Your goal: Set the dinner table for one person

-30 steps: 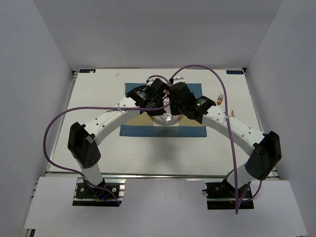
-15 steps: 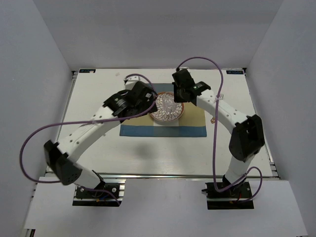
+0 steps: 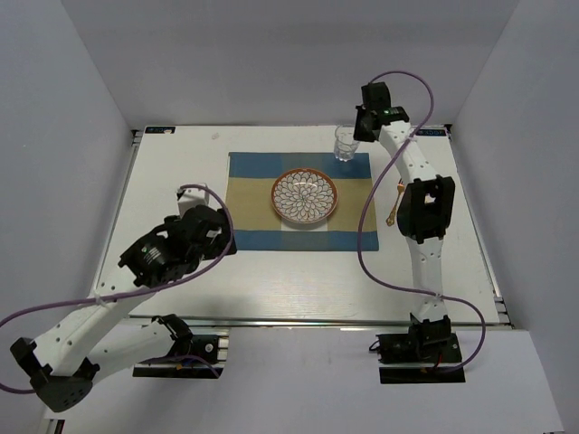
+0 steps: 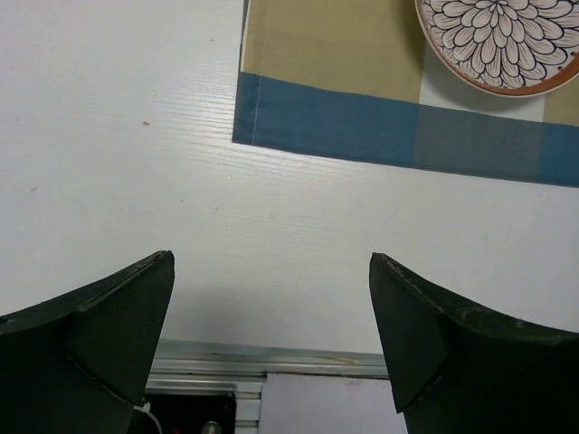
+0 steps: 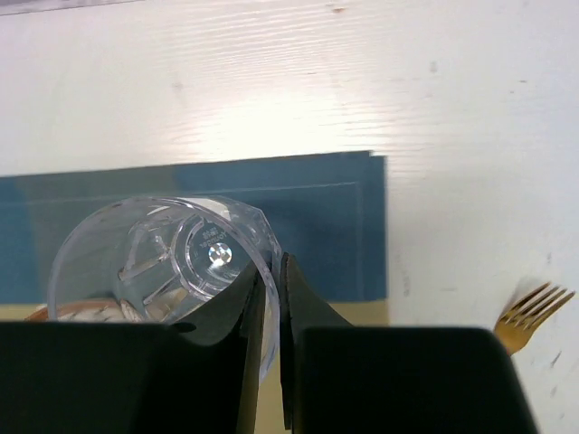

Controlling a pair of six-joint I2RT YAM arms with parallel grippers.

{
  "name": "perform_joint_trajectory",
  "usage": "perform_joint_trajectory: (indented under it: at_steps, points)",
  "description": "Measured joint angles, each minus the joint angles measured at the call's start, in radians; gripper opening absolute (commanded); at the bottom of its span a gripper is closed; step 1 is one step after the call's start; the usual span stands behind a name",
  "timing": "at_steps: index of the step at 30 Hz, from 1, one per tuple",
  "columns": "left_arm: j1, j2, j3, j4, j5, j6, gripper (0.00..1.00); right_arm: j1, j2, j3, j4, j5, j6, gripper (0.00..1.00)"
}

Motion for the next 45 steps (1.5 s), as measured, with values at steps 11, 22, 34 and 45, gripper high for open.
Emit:
perform_joint_trajectory:
  at_steps: [11, 22, 34, 45]
  points:
    - [-0.002, -0.205, -0.121, 0.069, -0.008, 0.030, 0.98, -0.109, 0.106, 0.001, -0.007, -0.061, -0.047, 0.00]
    - [-0.003, -0.206, -0.130, 0.096, -0.012, 0.031, 0.98, -0.103, 0.103, -0.043, 0.029, -0.110, -0.046, 0.40]
    - [-0.002, -0.210, -0.141, 0.103, -0.012, 0.032, 0.98, -0.105, -0.152, -0.302, 0.079, -0.186, 0.014, 0.89]
    - [-0.002, -0.266, -0.148, 0.102, -0.026, 0.025, 0.98, -0.254, -0.745, -0.774, 0.249, -0.116, 0.085, 0.89]
